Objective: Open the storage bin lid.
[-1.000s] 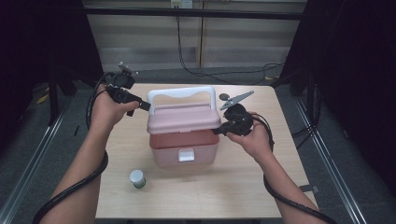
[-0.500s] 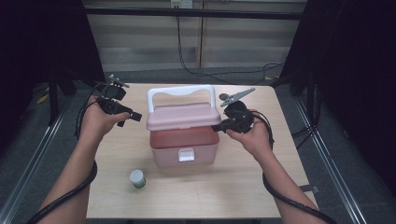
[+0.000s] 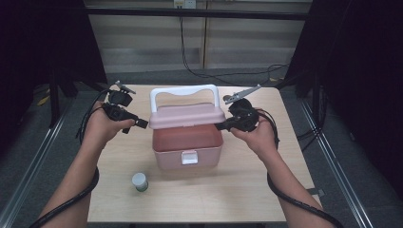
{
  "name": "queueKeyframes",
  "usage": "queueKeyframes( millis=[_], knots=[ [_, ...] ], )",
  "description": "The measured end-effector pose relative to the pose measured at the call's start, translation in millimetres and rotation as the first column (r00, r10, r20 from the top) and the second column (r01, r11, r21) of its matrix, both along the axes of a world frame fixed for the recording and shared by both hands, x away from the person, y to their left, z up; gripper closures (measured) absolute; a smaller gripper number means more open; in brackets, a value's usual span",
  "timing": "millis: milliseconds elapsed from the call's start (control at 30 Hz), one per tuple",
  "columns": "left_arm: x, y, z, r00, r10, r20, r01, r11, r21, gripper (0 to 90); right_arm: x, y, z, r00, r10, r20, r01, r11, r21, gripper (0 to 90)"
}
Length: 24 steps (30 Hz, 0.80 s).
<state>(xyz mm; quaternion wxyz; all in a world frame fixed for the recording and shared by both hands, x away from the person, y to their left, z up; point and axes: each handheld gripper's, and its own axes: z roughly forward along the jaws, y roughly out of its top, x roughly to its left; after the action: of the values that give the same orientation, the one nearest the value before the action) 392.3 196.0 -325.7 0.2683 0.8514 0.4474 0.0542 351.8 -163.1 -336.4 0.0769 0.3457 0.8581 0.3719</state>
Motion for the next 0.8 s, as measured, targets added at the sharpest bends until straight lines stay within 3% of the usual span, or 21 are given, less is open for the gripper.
queueKeyframes(
  millis=[300, 800],
  knots=[
    [-1.8, -11.6, -7.4, 0.9995, -0.028, -0.017, 0.028, 0.9996, -0.005, 43.1, 2.2, 1.1, 5.0, 1.0000, -0.008, 0.004, 0.008, 1.0000, -0.001, 90.0],
    [-2.7, -10.1, -5.3, 0.9996, -0.028, -0.007, 0.028, 0.9990, -0.036, 40.6, 3.7, 0.2, 7.3, 0.9997, -0.020, 0.011, 0.020, 0.9998, -0.004, 90.0]
  ],
)
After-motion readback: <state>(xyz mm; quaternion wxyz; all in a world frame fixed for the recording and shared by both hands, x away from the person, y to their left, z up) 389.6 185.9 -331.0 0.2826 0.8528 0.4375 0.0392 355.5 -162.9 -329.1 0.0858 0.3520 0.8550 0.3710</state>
